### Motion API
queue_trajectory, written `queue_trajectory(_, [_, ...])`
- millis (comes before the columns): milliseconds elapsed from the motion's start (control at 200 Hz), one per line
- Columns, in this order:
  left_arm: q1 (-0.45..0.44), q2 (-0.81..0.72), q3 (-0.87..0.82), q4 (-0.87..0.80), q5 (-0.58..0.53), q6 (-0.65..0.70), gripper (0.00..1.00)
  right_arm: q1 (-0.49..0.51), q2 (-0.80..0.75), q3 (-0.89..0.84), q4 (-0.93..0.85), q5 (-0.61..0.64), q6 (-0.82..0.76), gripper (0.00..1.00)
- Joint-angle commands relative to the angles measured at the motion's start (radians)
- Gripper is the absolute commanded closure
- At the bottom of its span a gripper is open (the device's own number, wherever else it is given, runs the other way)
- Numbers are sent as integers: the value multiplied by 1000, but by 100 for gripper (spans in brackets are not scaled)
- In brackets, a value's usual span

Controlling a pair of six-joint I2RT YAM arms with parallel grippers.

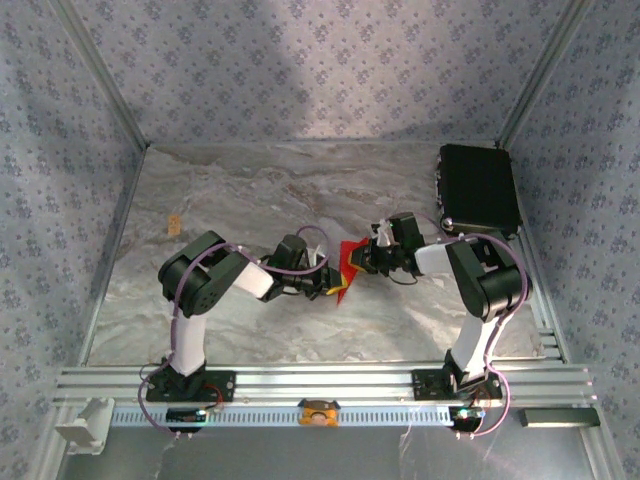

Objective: Fold a paper plane with a square sheet of paper (pick it up from the middle)
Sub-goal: Fold the wing for the fifth time at the center of the table.

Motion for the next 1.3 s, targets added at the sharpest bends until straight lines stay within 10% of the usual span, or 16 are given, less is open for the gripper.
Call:
queue_trajectory(0, [-2, 39, -12, -142, -80, -6, 100, -2, 25, 26, -34, -10, -25, 88])
queue_trajectory(690, [-15, -38, 27, -329, -102, 96, 83, 3, 67, 55, -215, 106, -66, 91])
queue_trajectory(1294, [-48, -115, 80, -535, -86, 233, 87, 12, 63, 65, -252, 125, -81, 92])
